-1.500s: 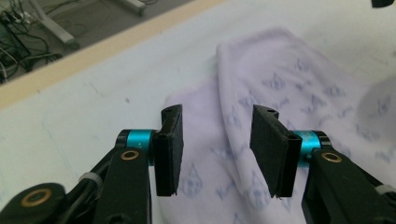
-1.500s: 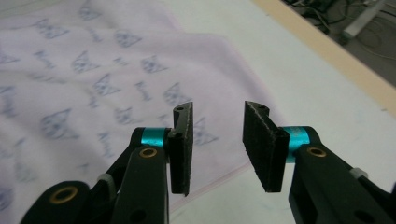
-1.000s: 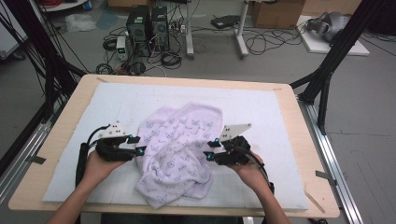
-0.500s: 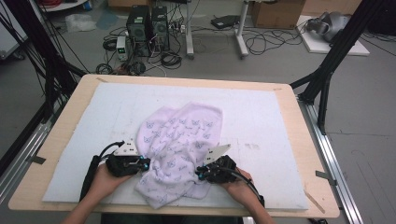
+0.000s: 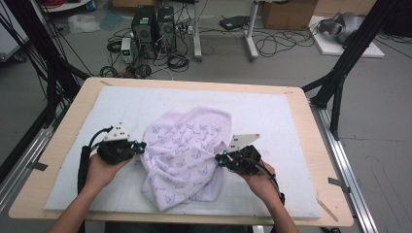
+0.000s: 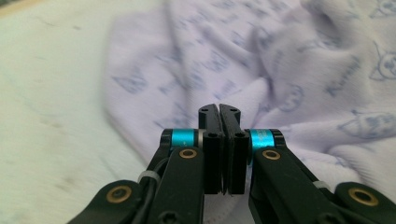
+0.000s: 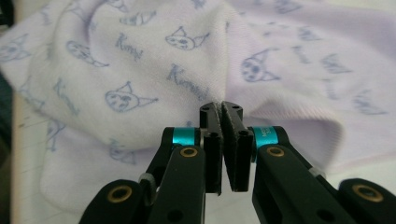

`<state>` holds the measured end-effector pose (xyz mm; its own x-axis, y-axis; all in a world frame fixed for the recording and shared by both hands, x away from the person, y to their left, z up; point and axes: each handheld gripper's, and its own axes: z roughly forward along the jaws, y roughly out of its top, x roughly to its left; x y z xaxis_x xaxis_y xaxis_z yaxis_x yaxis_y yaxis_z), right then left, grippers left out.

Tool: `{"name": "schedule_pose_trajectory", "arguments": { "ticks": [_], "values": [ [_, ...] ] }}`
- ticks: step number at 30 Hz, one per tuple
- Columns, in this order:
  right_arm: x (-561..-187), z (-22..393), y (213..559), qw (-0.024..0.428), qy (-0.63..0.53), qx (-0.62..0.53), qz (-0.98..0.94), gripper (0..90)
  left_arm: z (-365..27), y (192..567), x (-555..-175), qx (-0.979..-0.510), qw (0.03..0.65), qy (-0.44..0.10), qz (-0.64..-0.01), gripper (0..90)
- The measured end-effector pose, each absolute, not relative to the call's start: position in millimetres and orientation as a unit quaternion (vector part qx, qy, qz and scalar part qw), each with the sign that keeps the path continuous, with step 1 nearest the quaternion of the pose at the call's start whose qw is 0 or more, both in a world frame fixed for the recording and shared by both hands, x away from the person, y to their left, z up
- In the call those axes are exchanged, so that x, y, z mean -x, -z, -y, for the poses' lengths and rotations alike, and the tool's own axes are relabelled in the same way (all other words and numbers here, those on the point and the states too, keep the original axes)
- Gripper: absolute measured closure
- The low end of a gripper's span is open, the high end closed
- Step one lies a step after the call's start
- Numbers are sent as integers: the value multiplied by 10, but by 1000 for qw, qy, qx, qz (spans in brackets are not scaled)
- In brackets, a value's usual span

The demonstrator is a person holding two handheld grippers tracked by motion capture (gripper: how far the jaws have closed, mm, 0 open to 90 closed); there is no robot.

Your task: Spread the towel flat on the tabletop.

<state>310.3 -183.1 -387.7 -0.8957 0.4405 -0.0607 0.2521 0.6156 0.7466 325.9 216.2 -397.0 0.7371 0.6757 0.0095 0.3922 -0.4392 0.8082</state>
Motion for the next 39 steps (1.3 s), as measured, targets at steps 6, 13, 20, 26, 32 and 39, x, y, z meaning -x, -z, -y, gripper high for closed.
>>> {"name": "schedule_pose_trajectory", "arguments": {
  "ticks": [6, 13, 20, 26, 32, 39],
  "values": [
    [-3416, 1917, 4041, 121, -353, -246, -895, 873, -2164, 4083, -3645, -818, 397, -180, -375, 878],
    [-3520, 1907, 4231, 97, -345, -262, -896, 853, -2141, 4241, -3765, -828, 379, -166, -379, 809],
    [-3290, 2047, 3965, 125, -397, -247, -875, 731, -2300, 3986, -3534, -810, 431, -168, -360, 646],
    [-3038, 2135, 3914, 129, -417, -225, -871, 704, -2315, 3947, -3230, -818, 446, -161, -327, 606],
    [-2839, 2035, 4051, 103, -425, -181, -881, 628, -2198, 4139, -2757, -841, 439, -135, -286, 496],
    [-2807, 1802, 4265, 66, -401, -145, -902, 593, -1981, 4239, -2548, -865, 427, -111, -240, 452]
  ]
}}
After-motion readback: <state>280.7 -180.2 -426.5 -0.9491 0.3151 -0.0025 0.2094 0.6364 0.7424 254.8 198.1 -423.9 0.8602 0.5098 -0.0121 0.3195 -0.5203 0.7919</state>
